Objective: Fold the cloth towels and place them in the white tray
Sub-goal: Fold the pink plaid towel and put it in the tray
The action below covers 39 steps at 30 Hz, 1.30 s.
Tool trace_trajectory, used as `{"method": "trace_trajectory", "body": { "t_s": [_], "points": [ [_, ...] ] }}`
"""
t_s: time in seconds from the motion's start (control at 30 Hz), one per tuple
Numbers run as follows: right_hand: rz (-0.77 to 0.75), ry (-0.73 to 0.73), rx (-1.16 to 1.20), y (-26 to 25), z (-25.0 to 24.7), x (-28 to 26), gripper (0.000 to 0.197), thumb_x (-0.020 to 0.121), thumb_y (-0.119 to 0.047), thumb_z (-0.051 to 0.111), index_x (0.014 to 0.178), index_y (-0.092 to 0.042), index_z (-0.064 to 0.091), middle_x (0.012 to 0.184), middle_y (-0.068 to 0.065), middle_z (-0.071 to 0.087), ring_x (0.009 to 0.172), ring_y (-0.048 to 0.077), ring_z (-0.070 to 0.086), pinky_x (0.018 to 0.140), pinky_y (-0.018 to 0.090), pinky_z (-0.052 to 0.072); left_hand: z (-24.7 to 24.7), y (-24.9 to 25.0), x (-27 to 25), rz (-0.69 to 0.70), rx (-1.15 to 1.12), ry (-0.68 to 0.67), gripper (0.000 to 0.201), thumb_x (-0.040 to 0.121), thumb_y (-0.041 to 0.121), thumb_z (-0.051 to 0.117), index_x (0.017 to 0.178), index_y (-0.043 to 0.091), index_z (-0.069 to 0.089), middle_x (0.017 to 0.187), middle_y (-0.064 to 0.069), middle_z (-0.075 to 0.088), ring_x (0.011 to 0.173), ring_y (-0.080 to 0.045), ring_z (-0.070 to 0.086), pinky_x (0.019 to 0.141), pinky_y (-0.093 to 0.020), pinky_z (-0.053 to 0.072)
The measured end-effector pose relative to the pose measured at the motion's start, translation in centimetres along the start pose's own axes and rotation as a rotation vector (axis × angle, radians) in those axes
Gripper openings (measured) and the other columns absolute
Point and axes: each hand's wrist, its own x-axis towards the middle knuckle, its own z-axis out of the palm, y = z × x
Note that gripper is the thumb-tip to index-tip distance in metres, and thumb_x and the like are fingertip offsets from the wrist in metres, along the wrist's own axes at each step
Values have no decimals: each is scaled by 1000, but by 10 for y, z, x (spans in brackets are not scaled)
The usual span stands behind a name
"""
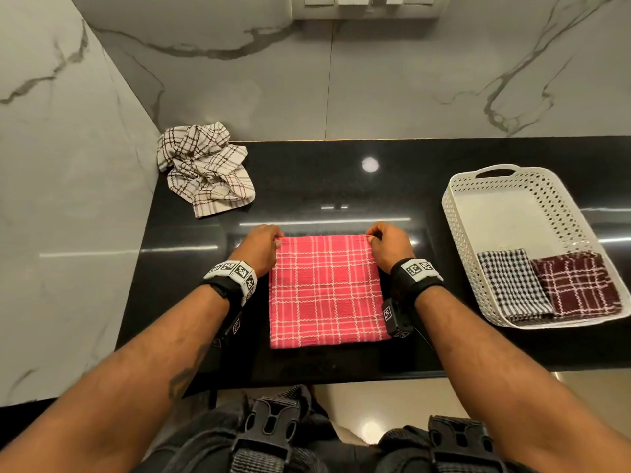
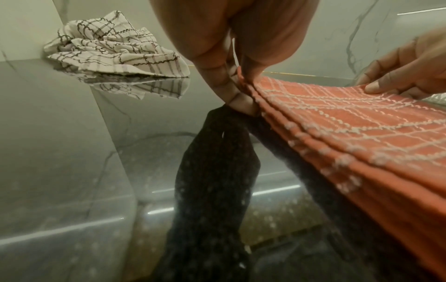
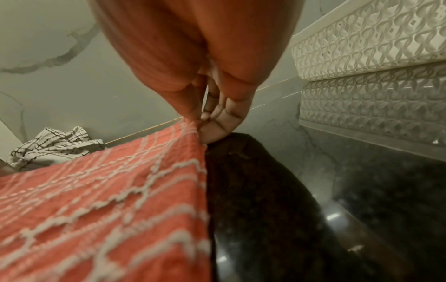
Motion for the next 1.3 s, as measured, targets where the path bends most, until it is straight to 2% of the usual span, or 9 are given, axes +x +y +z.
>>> {"method": "trace_trajectory", "body": {
  "t_s": [0.17, 0.3, 0.4, 0.53, 0.67, 0.8, 0.93, 1.07, 1.3],
  "points": [
    [-6, -11, -48, -5, -4, 0, 18, 90, -9, 52, 85, -21, 65, 89, 2, 68, 86, 22, 63, 74, 30, 47, 0, -3, 7, -47, 16, 6, 7, 96, 19, 59, 98, 18, 65, 105, -3, 62, 102, -22, 60, 93, -36, 47],
    [-27, -26, -238, -16, -7, -7, 23, 92, -10, 47, 111, -10, 61, 114, 14, 61, 104, 33, 60, 86, 38, 49, -1, 11, -6, -52, 107, 61, 19, 98, 22, 51, 114, 13, 56, 117, -8, 53, 102, -30, 58, 90, -44, 48],
    [-235, -43, -419, -36, 0, -31, 32, 92, -11, 47, 124, -10, 53, 125, 12, 55, 115, 33, 54, 98, 47, 47, 4, 31, -25, 222, 338, 156, 33, 94, 18, 49, 126, 10, 51, 124, -11, 50, 109, -31, 54, 94, -43, 45],
    [-338, -406, -512, -46, 38, -70, 67, 102, -45, 40, 157, -18, 13, 166, 2, 5, 153, 28, 4, 121, 56, 9, 31, 41, -44, 392, 517, -189, 64, 102, 40, 36, 157, 14, 17, 165, -6, 12, 152, -27, 11, 124, -46, 10],
    [-284, -461, -666, -19, 47, -74, 87, 93, -74, 19, 156, -23, -14, 162, -2, -24, 149, 21, -23, 118, 56, -14, 41, 18, -60, 262, 613, -204, 79, 97, 64, 8, 158, 16, -2, 166, -5, -7, 153, -22, -7, 124, -46, -1],
    [-122, -419, -743, 3, 22, -77, 106, 84, -85, 15, 154, -14, -19, 161, 7, -26, 148, 25, -26, 115, 61, -18, 26, 0, -74, 190, 644, -189, 80, 98, 64, 10, 158, 13, -2, 166, -6, -10, 152, -21, -13, 123, -47, -8],
    [-5, -341, -817, -3, 9, -91, 107, 87, -82, 20, 155, -6, -10, 162, 16, -21, 149, 31, -24, 112, 63, -18, 18, 20, -78, 201, 685, -187, 76, 101, 56, 20, 157, 8, -2, 165, -9, -10, 152, -26, -13, 123, -50, -6],
    [-290, -374, -666, -26, 36, -109, 82, 97, -67, 20, 158, -19, -5, 164, 7, -17, 151, 27, -17, 114, 59, -15, 39, 55, -79, 335, 600, -236, 66, 102, 44, 21, 158, 13, 2, 166, -9, -6, 153, -24, -7, 124, -50, 1],
    [-139, -451, -755, 22, 24, -123, 98, 90, -76, 18, 153, -12, -21, 160, 7, -28, 148, 24, -26, 115, 60, -18, 51, 16, -111, 210, 623, -244, 85, 91, 66, -1, 157, 12, -10, 165, -7, -15, 152, -22, -14, 123, -47, -9]
  ]
}}
